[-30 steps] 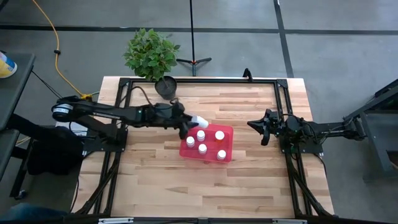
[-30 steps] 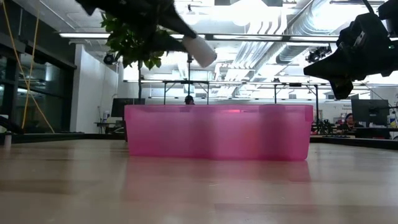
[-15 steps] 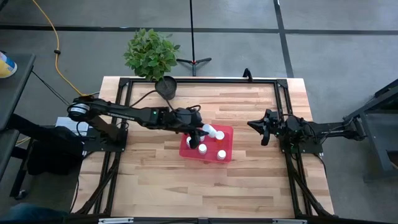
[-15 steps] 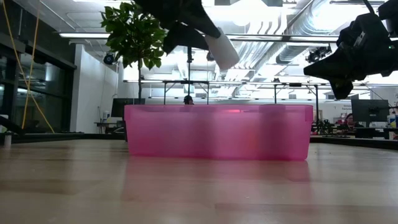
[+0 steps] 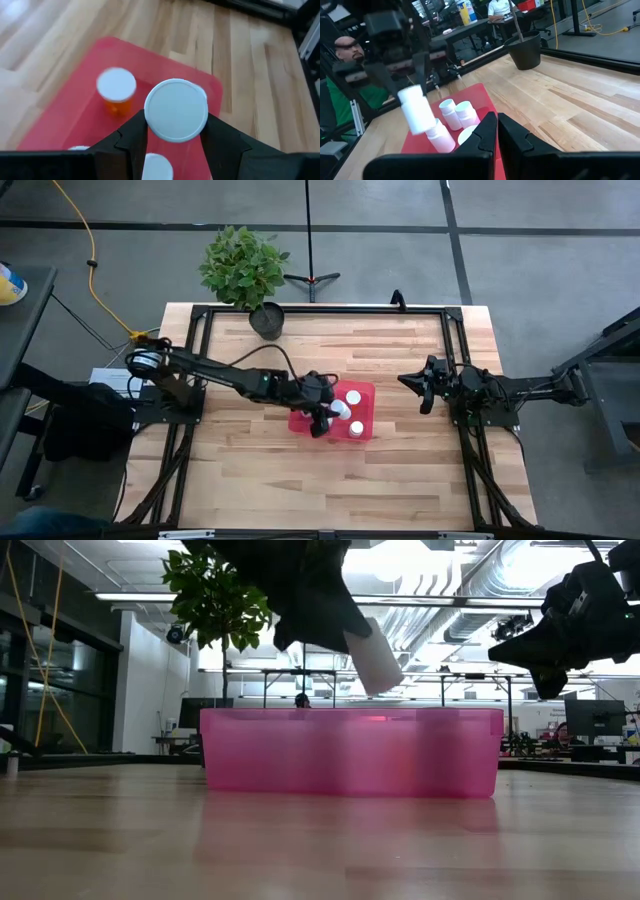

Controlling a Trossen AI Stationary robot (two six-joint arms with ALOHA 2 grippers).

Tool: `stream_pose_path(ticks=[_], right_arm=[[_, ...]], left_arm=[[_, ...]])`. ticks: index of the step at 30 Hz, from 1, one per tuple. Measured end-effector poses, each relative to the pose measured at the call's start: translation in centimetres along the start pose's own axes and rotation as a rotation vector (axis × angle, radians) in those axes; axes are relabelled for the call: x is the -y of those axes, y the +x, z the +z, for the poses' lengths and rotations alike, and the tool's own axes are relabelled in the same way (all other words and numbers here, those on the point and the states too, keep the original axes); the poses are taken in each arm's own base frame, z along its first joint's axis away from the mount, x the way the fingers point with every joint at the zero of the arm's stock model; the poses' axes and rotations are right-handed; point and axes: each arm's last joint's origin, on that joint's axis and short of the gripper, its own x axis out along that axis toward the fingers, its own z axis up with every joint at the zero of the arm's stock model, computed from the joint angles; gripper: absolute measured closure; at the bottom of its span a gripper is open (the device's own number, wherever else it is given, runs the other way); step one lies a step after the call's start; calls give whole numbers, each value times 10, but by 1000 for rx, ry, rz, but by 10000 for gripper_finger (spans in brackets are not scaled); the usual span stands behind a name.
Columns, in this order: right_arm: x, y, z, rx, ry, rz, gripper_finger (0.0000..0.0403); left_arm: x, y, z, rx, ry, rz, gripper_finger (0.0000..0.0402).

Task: Pick and place pill bottles into a basket
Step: Put the white medicine bottle into the bin

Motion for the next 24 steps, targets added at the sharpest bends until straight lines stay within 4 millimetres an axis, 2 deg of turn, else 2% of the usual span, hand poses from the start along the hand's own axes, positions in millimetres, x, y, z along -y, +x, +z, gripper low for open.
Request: stream_pose_path(ticks=[7,24], right_arm=[[0,0,0,0,0,0,396],[0,0,0,-2,-8,-1,396]], left_arm=[[4,18,-9,-15,9,-2,204],[-1,36,-23,-74,122,57,204]])
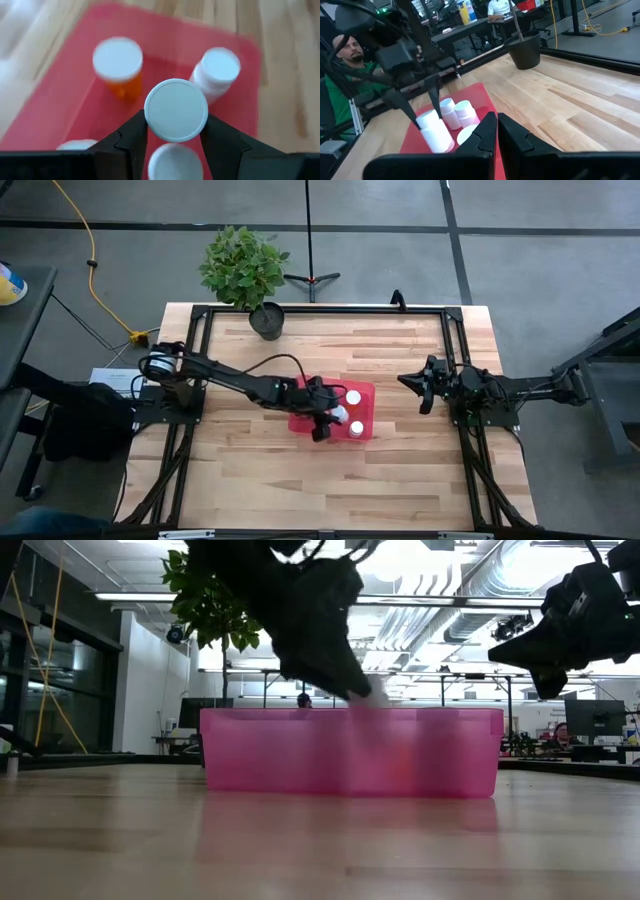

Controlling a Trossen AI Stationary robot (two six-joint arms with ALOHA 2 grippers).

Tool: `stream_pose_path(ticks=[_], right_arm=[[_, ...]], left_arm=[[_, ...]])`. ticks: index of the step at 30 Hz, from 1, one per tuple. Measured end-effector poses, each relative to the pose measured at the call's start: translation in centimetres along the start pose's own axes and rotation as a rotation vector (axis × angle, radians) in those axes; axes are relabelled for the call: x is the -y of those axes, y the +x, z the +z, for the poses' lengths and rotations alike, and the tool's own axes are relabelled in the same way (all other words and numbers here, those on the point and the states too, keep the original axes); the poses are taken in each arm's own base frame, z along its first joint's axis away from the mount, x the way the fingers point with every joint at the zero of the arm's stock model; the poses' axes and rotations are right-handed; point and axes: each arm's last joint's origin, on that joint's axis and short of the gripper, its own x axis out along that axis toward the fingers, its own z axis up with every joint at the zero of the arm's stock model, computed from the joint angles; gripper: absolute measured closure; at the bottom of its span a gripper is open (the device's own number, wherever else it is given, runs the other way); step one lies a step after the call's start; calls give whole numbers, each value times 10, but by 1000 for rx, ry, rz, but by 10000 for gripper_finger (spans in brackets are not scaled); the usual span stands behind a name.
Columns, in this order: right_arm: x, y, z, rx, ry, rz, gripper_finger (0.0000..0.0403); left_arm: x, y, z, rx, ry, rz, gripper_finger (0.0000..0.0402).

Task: Pick and place pill bottles into a basket
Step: Put the white medicine bottle into the bin

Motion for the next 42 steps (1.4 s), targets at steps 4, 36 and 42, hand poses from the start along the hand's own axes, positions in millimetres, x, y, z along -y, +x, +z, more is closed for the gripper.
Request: stream_pose_path(ticks=[4,36,42], right_arm=[[0,1,-1,-9,-3,-4,396],[1,4,-5,-56,1,-24,396],[1,4,-5,-56,1,-24,396]], left_arm=[[0,10,-6,-22,4,4,204],[0,26,-17,-65,11,9,183],[0,26,-16,-64,11,9,146]])
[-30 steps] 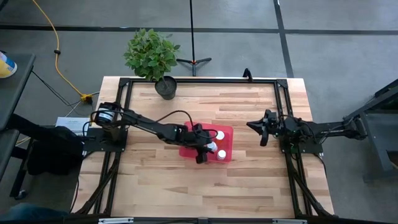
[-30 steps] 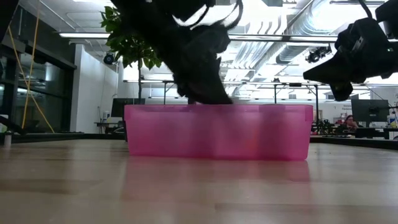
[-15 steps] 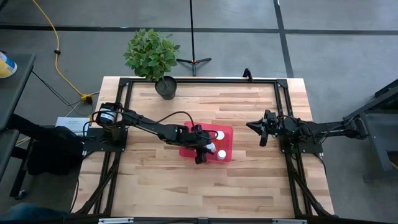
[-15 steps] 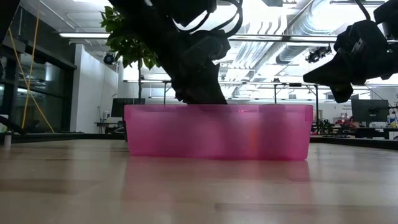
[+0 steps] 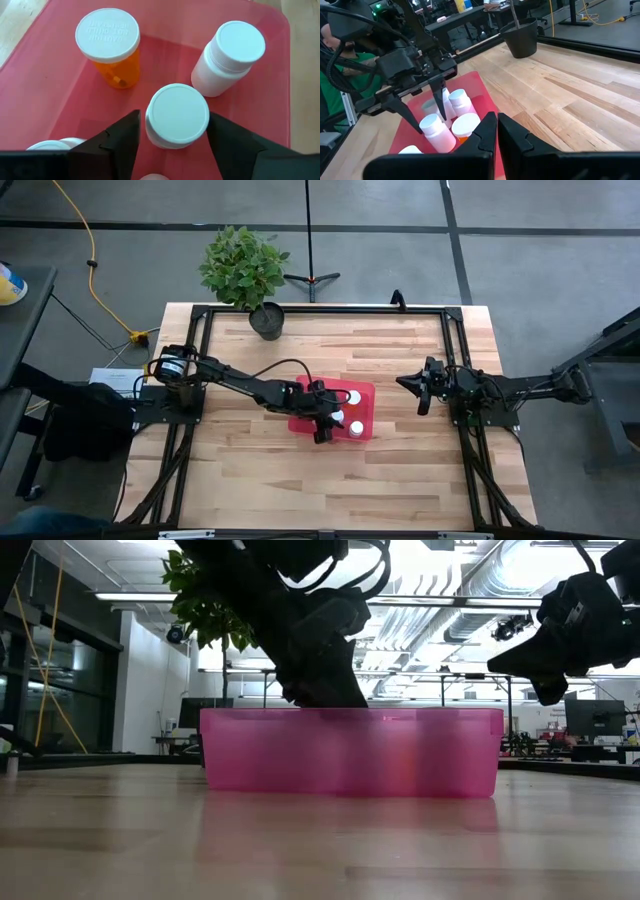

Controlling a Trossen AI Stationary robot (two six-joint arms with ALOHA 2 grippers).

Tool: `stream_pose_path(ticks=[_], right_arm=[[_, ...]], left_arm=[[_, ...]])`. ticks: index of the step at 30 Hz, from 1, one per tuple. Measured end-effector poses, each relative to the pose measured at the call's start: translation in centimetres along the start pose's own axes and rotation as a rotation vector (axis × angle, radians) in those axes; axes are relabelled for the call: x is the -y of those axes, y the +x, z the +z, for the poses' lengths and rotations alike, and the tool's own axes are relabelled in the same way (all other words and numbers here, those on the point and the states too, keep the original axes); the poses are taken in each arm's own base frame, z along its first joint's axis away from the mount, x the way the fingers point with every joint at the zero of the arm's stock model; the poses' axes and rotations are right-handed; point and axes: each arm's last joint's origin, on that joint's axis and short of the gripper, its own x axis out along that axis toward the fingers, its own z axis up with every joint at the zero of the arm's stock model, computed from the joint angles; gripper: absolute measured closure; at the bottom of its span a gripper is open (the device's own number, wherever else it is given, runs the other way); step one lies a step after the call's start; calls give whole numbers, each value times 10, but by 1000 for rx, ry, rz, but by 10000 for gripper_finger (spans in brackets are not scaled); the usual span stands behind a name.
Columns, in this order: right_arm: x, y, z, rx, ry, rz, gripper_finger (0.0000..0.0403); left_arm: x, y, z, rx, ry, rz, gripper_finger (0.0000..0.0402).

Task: Pick and place pill bottles into a basket
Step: Put the white medicine bottle into the bin, then return to Home Position

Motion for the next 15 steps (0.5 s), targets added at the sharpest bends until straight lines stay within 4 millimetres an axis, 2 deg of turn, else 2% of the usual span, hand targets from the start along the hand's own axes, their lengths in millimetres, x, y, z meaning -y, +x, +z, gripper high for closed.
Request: stream_pose_path(ticks=[6,15], right_arm=[[0,0,0,0,0,0,396],[0,0,0,0,0,0,396]], left_arm=[[0,0,0,0,0,0,129],[0,0,1,5,25,-9,133]])
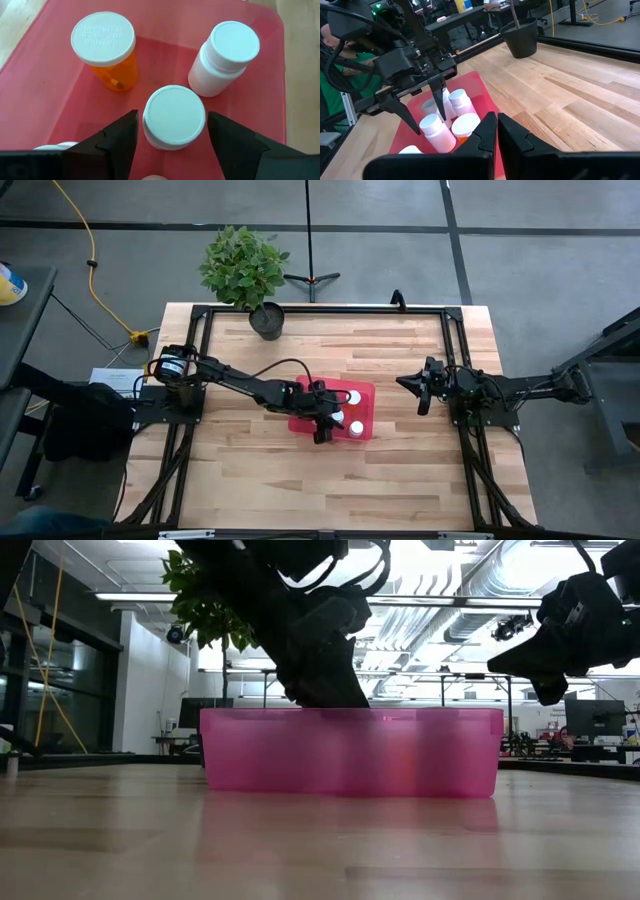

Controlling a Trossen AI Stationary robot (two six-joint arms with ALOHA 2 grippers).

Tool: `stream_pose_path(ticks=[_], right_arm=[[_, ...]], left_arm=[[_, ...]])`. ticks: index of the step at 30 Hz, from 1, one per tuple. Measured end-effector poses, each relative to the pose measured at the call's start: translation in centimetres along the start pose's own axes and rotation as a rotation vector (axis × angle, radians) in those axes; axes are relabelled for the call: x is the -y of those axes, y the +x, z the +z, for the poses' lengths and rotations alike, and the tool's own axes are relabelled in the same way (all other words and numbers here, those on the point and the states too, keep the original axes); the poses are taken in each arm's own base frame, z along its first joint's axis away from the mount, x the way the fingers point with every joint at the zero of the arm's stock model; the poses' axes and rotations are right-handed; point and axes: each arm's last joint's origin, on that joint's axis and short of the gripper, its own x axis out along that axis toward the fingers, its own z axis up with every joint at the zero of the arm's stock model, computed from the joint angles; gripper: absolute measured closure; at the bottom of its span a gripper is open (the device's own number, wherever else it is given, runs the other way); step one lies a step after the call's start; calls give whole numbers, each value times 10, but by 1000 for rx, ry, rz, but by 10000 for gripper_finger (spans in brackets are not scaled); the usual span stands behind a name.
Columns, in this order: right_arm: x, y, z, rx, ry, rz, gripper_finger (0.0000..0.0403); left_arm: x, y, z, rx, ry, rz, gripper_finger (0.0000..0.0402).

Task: Pick and place pill bottles into a basket
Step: Return to Home Position

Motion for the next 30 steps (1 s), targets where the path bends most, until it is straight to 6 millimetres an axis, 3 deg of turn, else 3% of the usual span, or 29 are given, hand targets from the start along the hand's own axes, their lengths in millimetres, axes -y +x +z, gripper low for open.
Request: stream_pose_path(ticks=[16,22,26,30], right_arm=[[0,0,0,-1,-1,2,396],[-4,0,1,-12,-87,105,396],[-10,-1,8,43,-123,225,398],[-11,-2,11,71,-158,256,401]], left_arm=[[0,-30,19,93,-14,-48,138],[3,-60,50,207,-27,-104,162],[3,-88,71,311,-30,-98,200],[-2,-116,77,381,-29,-52,247]])
